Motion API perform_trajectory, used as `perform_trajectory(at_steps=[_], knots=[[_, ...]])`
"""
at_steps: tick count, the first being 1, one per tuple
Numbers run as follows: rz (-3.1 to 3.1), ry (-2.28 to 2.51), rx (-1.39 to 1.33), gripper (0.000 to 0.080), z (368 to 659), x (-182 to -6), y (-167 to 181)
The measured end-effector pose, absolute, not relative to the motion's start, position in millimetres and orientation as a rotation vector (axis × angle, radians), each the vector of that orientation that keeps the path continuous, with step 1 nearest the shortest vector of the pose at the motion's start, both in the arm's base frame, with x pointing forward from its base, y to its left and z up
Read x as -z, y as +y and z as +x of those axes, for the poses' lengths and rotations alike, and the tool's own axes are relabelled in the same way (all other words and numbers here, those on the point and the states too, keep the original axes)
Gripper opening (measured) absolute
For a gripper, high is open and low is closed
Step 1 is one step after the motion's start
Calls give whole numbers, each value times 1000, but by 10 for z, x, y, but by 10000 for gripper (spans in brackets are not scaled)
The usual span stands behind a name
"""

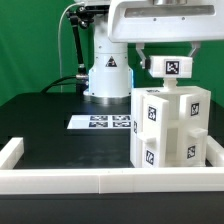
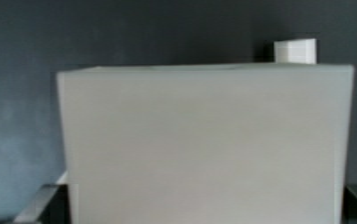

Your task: Assemble cabinet

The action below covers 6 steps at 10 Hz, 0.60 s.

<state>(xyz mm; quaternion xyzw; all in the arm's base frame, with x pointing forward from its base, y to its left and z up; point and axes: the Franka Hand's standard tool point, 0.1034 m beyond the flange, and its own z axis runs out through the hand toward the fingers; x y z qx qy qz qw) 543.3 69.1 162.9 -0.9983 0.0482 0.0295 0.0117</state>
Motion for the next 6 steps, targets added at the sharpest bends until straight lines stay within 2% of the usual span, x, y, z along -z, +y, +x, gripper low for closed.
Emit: perform_trajectory(at_steps=[3,6], knots=[[-3123,114,-107,566,5583,-1562,695],[-3127,74,-85,566,5581,-1470,653]])
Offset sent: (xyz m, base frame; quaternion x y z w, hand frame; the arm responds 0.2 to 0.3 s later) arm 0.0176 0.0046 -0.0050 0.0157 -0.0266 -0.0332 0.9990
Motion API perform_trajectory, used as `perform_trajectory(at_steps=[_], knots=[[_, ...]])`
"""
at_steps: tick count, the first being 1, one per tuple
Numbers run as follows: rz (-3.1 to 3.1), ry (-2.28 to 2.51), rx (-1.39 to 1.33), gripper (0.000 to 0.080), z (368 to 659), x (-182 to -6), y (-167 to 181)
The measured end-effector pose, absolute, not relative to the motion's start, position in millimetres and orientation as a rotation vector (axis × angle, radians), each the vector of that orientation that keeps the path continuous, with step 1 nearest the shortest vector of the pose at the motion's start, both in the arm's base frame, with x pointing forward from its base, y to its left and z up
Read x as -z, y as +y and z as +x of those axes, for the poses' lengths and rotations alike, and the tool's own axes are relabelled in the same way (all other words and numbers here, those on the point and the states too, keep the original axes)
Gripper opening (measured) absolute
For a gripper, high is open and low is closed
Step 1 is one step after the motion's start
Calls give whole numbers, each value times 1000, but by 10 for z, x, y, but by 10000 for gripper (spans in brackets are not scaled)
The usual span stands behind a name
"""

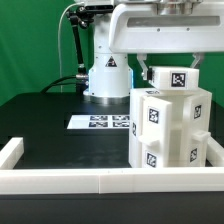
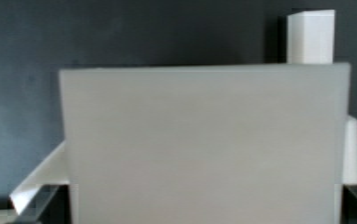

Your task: Assemble cabinet

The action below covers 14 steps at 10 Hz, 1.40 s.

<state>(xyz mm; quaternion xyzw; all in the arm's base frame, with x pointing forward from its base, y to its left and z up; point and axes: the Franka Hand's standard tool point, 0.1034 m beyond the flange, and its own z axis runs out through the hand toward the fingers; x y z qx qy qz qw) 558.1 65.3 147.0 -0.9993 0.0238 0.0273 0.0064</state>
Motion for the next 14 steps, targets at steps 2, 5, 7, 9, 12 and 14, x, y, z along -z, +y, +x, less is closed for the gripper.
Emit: perform_trajectory(at_steps=[2,5,7,9,12,14], knots=[[-3126,76,-53,566,5558,-1470,649],[-3126,76,-56,766,5554,-1460,648],[-3126,74,-43,793,5570,-1474,647],[-3120,78,59,796,5669,-1549,611],[-3120,72,87,796,5674,-1515,573],[-3120,77,78,750,5672,-1520,582]])
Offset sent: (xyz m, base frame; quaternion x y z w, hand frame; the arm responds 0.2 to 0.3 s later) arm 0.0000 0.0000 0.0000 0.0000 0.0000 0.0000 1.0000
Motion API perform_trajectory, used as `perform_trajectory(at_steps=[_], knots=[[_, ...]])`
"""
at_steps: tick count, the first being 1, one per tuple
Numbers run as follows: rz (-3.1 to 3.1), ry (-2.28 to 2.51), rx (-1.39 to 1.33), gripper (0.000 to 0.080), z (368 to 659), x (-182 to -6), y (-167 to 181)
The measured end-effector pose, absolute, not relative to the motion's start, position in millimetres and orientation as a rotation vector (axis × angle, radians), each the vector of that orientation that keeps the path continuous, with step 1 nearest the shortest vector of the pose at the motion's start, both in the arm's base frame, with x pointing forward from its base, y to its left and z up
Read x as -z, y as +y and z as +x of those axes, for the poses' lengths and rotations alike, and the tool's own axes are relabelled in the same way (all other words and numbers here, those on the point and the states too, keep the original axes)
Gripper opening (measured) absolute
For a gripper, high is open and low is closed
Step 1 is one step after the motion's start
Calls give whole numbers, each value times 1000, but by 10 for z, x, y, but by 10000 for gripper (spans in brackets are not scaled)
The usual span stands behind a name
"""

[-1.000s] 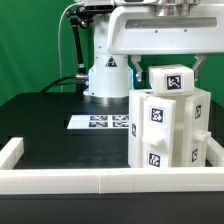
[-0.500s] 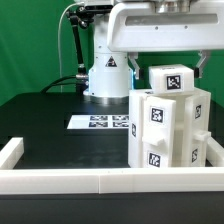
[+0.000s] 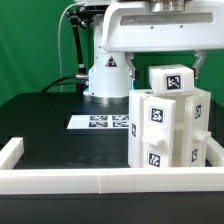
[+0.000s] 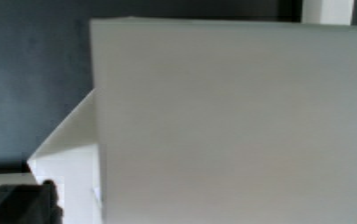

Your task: Assemble cabinet

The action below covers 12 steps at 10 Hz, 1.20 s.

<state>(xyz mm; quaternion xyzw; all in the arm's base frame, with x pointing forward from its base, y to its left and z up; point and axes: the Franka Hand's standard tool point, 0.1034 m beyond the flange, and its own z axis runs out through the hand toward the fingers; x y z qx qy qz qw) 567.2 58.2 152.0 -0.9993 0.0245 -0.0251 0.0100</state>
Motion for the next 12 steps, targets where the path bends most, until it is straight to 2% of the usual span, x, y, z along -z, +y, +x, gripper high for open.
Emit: perform_trajectory(at_steps=[1,2,7,12], knots=[[-3119,76,78,750,5683,-1533,584],[-3119,76,79,565,5686,-1535,583],[-3116,137,81,567,5689,-1537,589],[-2991,814,66,567,5644,-1521,672]])
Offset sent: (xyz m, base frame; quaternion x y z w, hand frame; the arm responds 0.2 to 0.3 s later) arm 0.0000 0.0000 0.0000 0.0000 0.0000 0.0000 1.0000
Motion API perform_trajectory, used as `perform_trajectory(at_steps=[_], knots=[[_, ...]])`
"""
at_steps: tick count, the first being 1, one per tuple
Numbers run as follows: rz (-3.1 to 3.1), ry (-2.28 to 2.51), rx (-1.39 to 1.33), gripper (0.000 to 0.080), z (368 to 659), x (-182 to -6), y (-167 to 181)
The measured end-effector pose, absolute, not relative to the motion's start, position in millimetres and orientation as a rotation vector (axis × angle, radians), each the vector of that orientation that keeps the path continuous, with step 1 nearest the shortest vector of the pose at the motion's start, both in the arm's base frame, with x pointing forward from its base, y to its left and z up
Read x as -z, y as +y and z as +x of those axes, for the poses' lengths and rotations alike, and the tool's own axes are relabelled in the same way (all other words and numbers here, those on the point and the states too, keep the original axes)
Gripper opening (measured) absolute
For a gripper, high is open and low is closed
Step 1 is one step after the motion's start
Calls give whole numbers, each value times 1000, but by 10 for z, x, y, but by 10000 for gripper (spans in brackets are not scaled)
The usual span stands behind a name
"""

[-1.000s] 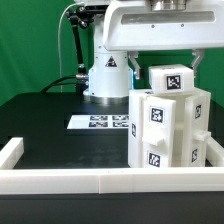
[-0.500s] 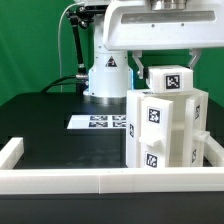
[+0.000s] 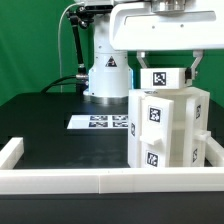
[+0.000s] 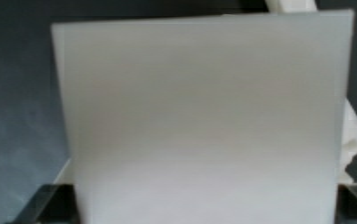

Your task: Assemble cabinet

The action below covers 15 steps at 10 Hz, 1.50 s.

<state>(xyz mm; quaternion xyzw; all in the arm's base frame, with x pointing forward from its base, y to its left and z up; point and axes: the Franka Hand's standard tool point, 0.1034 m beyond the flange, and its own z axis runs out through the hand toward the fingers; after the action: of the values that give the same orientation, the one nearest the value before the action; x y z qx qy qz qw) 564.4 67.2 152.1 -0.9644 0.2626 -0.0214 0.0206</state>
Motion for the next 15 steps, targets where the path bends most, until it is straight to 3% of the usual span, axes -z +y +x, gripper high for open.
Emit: perform_trajectory(at_steps=[6,15], knots=[[-2605,1621,28,567,5641,-1513,770],[-1992,2258,-39,567,5641,-1505,863]])
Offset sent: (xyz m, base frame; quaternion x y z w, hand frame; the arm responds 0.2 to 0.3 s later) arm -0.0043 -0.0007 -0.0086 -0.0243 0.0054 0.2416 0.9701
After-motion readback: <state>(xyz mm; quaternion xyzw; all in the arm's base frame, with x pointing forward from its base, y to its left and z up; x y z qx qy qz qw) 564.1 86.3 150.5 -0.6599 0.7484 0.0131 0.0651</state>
